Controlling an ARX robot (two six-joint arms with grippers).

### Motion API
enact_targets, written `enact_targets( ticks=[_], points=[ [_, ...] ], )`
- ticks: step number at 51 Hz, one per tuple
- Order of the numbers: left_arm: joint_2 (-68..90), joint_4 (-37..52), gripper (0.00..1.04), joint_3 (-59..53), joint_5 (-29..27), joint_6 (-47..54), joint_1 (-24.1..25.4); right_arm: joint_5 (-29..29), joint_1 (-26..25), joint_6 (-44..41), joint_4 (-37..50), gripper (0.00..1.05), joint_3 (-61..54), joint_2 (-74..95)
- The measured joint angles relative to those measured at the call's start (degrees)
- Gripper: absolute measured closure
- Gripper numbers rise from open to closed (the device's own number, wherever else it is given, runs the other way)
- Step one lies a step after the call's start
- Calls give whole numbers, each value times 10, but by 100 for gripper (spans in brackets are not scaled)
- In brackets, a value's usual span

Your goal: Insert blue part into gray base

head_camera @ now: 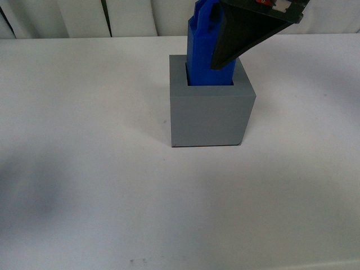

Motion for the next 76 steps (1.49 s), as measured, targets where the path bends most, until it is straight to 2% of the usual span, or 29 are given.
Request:
enact_targets(
  ticks=[6,17,26,32,39,45,49,61,62,63,64,66,68,71,76],
  points=[
    [0,0,6,0,0,0,0,-42,-6,19,9,5,1,-2],
    [0,0,6,0,0,0,0,-101,-26,36,49,7,-32,-48],
    [0,0,6,0,0,0,0,-161,-71,54,101,7,-106,-127],
    [0,0,6,0,0,0,0,-232,-107,107,197,7,-195,-191],
    [0,0,6,0,0,0,0,-309,-147,229,399,7,-382,-308],
    [0,0,6,0,0,0,0,-308,-179,365,586,7,-535,-379],
    [0,0,6,0,0,0,0,-262,-202,441,685,7,-625,-403],
    [0,0,6,0,0,0,0,-253,-209,482,697,7,-652,-404],
    [0,0,6,0,0,0,0,-222,-203,497,724,10,-661,-406],
    [0,0,6,0,0,0,0,-132,-190,520,804,14,-691,-413],
    [0,0,6,0,-1,0,0,-85,-184,539,843,18,-707,-417],
    [0,0,6,0,1,0,0,52,-175,587,977,27,-768,-429],
    [0,0,6,0,-1,0,0,142,-176,623,1061,36,-814,-444],
    [0,0,6,0,-1,0,0,196,-188,648,1126,48,-862,-474],
    [0,0,6,0,1,0,0,191,-199,667,1146,70,-920,-521]
  ],
)
